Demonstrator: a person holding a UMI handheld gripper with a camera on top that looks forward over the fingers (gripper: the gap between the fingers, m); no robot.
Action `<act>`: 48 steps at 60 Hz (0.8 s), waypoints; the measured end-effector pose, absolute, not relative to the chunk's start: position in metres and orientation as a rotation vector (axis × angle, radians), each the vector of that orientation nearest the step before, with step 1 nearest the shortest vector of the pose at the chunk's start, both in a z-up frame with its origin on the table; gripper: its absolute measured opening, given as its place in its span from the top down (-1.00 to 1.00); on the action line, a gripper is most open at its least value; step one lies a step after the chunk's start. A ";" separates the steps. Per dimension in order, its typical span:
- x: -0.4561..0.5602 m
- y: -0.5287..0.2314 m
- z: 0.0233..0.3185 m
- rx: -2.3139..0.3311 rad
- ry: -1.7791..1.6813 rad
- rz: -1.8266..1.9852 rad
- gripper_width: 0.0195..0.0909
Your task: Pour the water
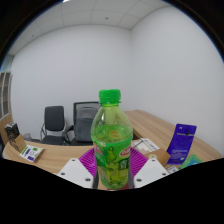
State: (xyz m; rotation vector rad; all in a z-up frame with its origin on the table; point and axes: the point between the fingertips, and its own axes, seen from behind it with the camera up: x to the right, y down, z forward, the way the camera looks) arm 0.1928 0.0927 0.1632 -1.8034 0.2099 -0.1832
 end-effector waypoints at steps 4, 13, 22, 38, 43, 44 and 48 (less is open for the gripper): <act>0.208 0.095 0.140 -1.818 0.231 -0.171 0.41; 0.222 0.101 0.104 -1.801 0.283 -0.138 0.41; 0.217 0.100 0.063 -1.862 0.267 -0.124 0.40; 0.215 0.099 0.064 -1.831 0.249 -0.105 0.02; 0.210 0.091 0.064 -1.852 0.243 -0.091 -0.24; 0.210 0.088 0.065 -1.856 0.243 -0.090 -0.33; 0.213 0.071 0.064 -1.885 0.250 -0.111 -0.61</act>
